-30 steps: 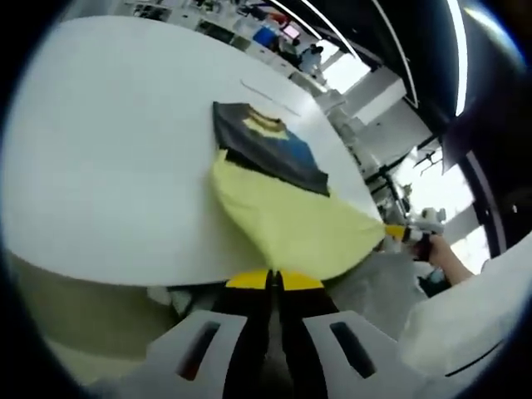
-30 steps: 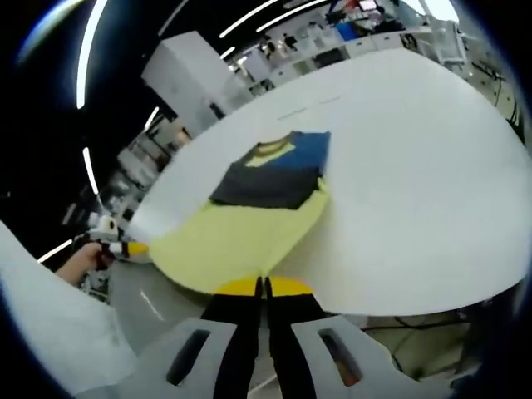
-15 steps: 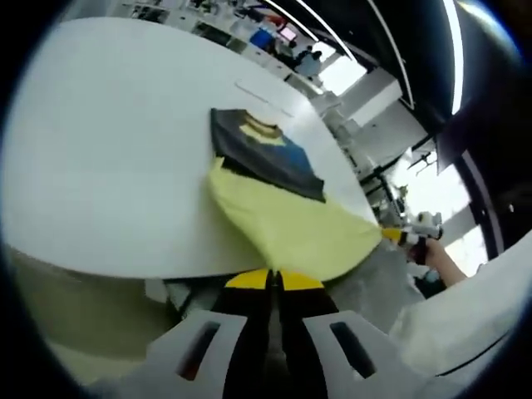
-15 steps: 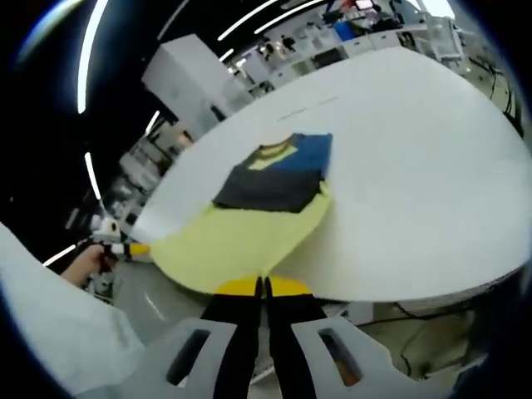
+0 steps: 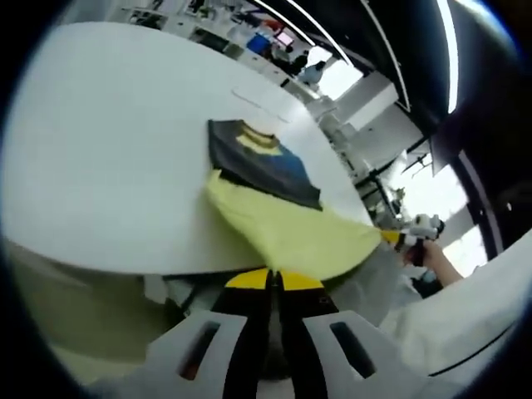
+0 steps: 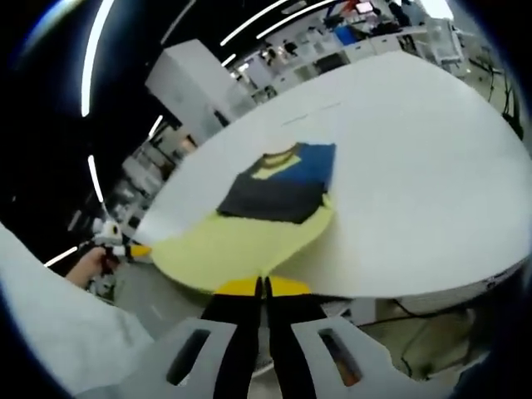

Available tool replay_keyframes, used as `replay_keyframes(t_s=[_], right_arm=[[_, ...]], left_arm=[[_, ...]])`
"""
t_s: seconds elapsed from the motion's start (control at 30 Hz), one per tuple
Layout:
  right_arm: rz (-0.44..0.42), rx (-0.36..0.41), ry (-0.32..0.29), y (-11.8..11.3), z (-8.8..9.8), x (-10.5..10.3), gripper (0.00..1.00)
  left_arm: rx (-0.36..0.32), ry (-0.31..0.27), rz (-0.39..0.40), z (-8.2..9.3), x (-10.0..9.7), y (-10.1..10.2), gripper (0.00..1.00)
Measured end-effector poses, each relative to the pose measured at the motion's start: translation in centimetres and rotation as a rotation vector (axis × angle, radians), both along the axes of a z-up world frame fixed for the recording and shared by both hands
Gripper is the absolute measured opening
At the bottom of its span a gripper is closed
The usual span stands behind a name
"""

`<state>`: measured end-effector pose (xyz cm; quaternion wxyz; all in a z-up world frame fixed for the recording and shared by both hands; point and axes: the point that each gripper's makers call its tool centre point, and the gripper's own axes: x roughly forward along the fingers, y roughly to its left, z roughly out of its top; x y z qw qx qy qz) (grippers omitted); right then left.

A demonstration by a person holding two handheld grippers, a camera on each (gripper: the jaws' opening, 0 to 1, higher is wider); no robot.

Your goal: Fold the garment on the visible template until the final outline fits inside the template.

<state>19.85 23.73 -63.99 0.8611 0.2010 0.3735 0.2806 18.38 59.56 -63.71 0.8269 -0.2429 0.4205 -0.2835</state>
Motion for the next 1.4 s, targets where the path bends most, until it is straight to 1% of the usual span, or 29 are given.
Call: replay_keyframes(t_s=[0.3, 0.47, 0.6, 0.73, 0.9, 1.0, 1.13, 1.4], right_arm=[[0.013, 0.004, -0.022, -0.1, 1.1, -0.2, 0.03], [0.013, 0.010, -0.021, -0.1, 1.4, -0.5, 0.03], [0.021, 0.013, -0.024, 0.0, 1.9, -0.8, 0.03], [0.037, 0.013, -0.039, -0.1, 2.6, -0.7, 0.03], [0.049, 0.039, -0.068, -0.1, 4.0, -0.1, 0.03], [0.062, 0.042, -0.077, 0.0, 4.5, 0.1, 0.03], [0.078, 0.049, -0.085, 0.4, 4.8, 0.0, 0.03], [0.089, 0.072, -0.088, 1.0, 5.7, 0.1, 0.03]], left_arm=[[-0.038, -0.025, 0.007, 1.3, -0.5, -0.1, 0.00], [-0.056, -0.046, 0.012, 2.3, -0.6, 0.0, 0.00], [-0.053, -0.057, 0.009, 2.6, -0.7, -0.1, 0.00], [-0.061, -0.073, 0.013, 3.1, -0.8, -0.1, 0.00], [-0.060, -0.094, 0.007, 3.8, -1.2, -0.1, 0.00], [-0.060, -0.109, 0.012, 4.3, -1.3, 0.1, 0.00], [-0.024, -0.126, 0.008, 4.8, -1.4, 0.4, 0.00], [-0.010, -0.151, -0.015, 6.0, -0.9, 0.5, 0.00]])
